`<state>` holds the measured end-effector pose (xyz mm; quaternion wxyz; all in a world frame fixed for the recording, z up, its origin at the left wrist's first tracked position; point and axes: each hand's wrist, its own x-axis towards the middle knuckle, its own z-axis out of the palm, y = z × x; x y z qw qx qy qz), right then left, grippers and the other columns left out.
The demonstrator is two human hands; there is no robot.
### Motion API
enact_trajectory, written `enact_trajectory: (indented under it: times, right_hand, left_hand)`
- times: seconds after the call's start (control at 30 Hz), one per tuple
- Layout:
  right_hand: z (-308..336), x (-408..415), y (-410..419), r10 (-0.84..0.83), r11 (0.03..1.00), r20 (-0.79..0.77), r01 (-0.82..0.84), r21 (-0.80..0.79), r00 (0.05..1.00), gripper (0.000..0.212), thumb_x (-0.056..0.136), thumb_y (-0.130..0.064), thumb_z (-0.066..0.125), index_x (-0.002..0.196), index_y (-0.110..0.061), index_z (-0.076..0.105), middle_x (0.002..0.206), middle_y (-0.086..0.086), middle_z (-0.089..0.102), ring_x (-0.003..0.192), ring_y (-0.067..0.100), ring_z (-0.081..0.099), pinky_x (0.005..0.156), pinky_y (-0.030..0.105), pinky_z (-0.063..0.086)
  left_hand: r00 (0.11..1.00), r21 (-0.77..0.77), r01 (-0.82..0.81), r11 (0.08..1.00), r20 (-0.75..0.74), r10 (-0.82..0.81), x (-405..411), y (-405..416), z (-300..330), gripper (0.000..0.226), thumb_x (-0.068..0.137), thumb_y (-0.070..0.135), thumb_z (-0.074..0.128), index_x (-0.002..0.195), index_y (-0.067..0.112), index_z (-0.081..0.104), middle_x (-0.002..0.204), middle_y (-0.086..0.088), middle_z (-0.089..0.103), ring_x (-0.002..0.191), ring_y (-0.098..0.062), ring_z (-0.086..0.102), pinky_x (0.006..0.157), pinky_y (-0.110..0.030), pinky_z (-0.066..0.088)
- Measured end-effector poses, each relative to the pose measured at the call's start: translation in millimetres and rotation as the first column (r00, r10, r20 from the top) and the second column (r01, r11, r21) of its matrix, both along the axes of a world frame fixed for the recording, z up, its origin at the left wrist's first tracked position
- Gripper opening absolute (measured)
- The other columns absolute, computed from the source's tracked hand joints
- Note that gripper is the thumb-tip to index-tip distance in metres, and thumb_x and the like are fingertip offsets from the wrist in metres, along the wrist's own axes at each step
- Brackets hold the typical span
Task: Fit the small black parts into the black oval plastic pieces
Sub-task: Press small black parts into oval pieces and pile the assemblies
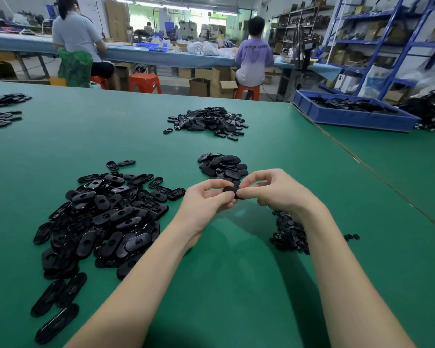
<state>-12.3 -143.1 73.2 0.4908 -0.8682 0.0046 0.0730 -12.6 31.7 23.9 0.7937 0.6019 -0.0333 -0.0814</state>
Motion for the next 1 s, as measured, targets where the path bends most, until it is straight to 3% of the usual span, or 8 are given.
enact_trajectory:
  times: [0.4, 0.57, 0.73, 0.87, 1.0]
  right_hand:
    - [-1.8, 1.4, 0.3, 0.019, 0.999, -0.007, -0.020, -0.037, 1.000, 0.004, 0.084, -0.020, 0.076, 0.087, -0.021, 0.074, 0.066, -0.011, 0.065, 0.051, 0.007, 0.045, 0.043, 0.013, 0.033]
    - [-4.9, 5.5, 3.2, -0.032, 0.996, 0.030, 0.034, -0.086, 0.999, 0.006, 0.079, -0.023, 0.079, 0.082, -0.019, 0.076, 0.067, -0.009, 0.063, 0.060, 0.010, 0.049, 0.062, 0.023, 0.042]
    - [-11.1, 9.1, 3.6, -0.027, 0.995, 0.043, 0.031, -0.093, 0.999, 0.011, 0.081, -0.028, 0.082, 0.083, -0.019, 0.076, 0.067, -0.007, 0.062, 0.048, 0.002, 0.045, 0.057, 0.020, 0.038]
    - [-16.1, 10.8, 5.8, 0.007, 0.995, 0.074, 0.000, -0.097, 0.997, 0.008, 0.083, -0.027, 0.080, 0.085, -0.020, 0.076, 0.071, -0.009, 0.068, 0.056, 0.004, 0.053, 0.065, 0.024, 0.047]
    - [-19.5, 10.7, 8.2, 0.009, 0.995, 0.138, 0.005, -0.098, 0.990, 0.007, 0.084, -0.029, 0.078, 0.085, -0.023, 0.075, 0.068, -0.014, 0.067, 0.050, 0.000, 0.051, 0.055, 0.014, 0.042]
  left_hand:
    - [1.000, 0.053, 0.022, 0.998, -0.015, -0.021, -3.6, 0.0, 2.5, 0.018, 0.087, -0.009, 0.067, 0.095, 0.007, 0.067, 0.081, -0.010, 0.076, 0.068, -0.015, 0.068, 0.073, -0.019, 0.057]
    - [1.000, 0.118, 0.005, 0.993, -0.004, -0.004, -3.2, 0.5, 1.6, 0.018, 0.087, -0.007, 0.068, 0.093, 0.010, 0.067, 0.081, -0.009, 0.076, 0.070, -0.016, 0.068, 0.082, -0.024, 0.057]
    - [0.999, 0.126, -0.039, 0.991, -0.008, 0.040, -2.8, 1.9, 1.1, 0.016, 0.085, -0.006, 0.072, 0.092, 0.008, 0.068, 0.080, -0.011, 0.076, 0.071, -0.017, 0.069, 0.080, -0.023, 0.058]
    - [0.997, 0.159, -0.077, 0.984, -0.004, 0.079, -2.4, 0.8, -1.2, 0.016, 0.084, -0.005, 0.072, 0.090, 0.009, 0.068, 0.078, -0.009, 0.076, 0.074, -0.019, 0.067, 0.087, -0.031, 0.057]
    - [0.995, 0.170, -0.104, 0.980, 0.007, 0.104, -1.2, 2.6, 0.2, 0.017, 0.083, -0.003, 0.073, 0.091, 0.012, 0.070, 0.084, -0.013, 0.077, 0.076, -0.018, 0.068, 0.092, -0.035, 0.055]
